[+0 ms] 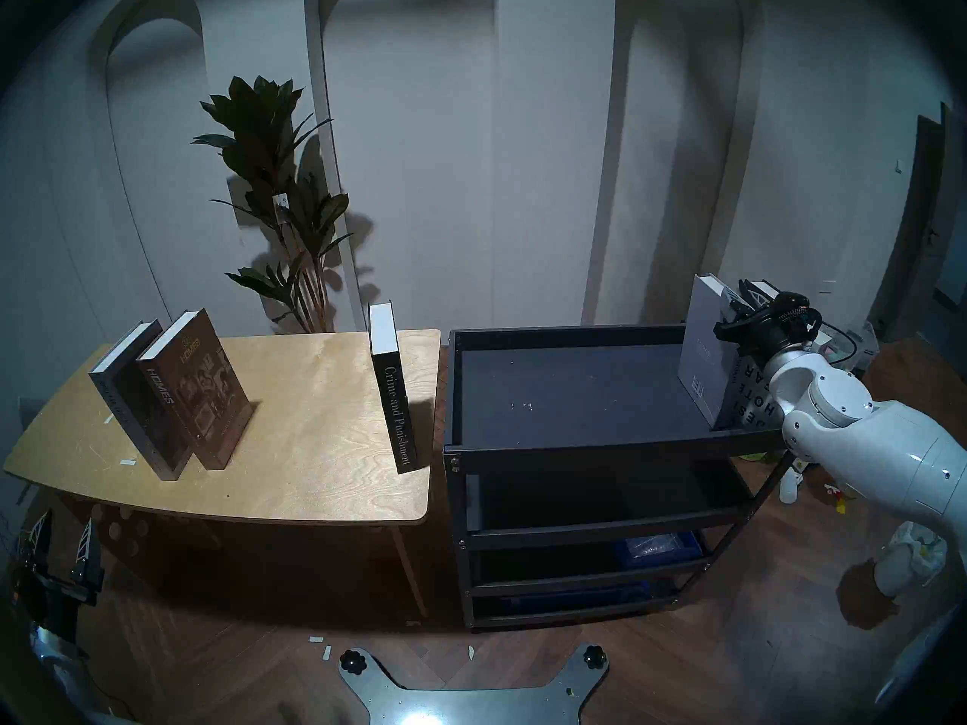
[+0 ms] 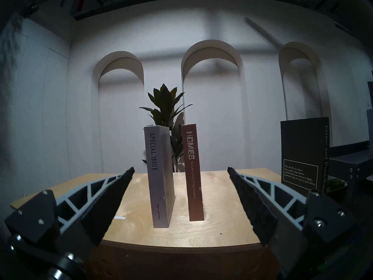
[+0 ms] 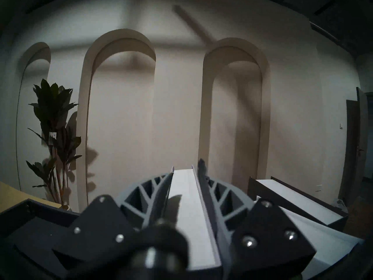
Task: Move the books from the display table onto the shelf, standing them upright with spines facing out and tallest at one end
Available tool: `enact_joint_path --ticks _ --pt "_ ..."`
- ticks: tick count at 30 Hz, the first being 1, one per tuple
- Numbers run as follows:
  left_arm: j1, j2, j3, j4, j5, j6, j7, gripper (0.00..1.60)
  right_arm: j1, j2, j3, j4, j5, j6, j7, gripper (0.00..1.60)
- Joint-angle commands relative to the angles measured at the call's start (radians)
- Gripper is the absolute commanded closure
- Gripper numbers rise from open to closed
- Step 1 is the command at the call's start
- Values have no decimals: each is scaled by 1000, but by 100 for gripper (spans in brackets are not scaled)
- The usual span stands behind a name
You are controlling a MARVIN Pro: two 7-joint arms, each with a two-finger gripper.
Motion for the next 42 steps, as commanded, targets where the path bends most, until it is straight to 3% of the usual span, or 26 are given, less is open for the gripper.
enact_joint_path --ticks 1,21,24,26,27,30,31,32,36,37,42 --pt "6 -4 -8 -36 -12 6 -3 0 -55 54 53 -40 28 -53 -13 160" --pt "12 -25 -14 -78 -16 14 -29 0 -201 80 160 -38 71 -139 -43 157" --pt "12 -27 -15 -83 -16 14 -32 0 -220 81 176 -42 75 -141 -41 141" --pt "12 -27 -16 -84 -16 14 -33 0 -229 82 186 -44 77 -141 -39 115" --pt "12 -28 -17 -85 -15 14 -34 0 -233 83 191 -47 79 -140 -38 115" --pt "13 -30 -20 -90 -18 15 -36 0 -248 84 208 -53 81 -140 -38 81" --pt "14 -32 -22 -93 -19 15 -37 0 -253 84 213 -55 83 -141 -38 59" --pt "15 -33 -23 -96 -20 16 -38 0 -257 85 217 -56 84 -141 -38 21" --pt "19 -40 -25 -110 -22 18 -43 0 -278 86 243 -59 91 -143 -38 12" --pt "20 -42 -25 -114 -23 17 -45 0 -281 87 248 -59 93 -145 -37 0" --pt "25 -49 -26 -130 -25 19 -53 0 -312 88 284 -58 101 -152 -35 0"
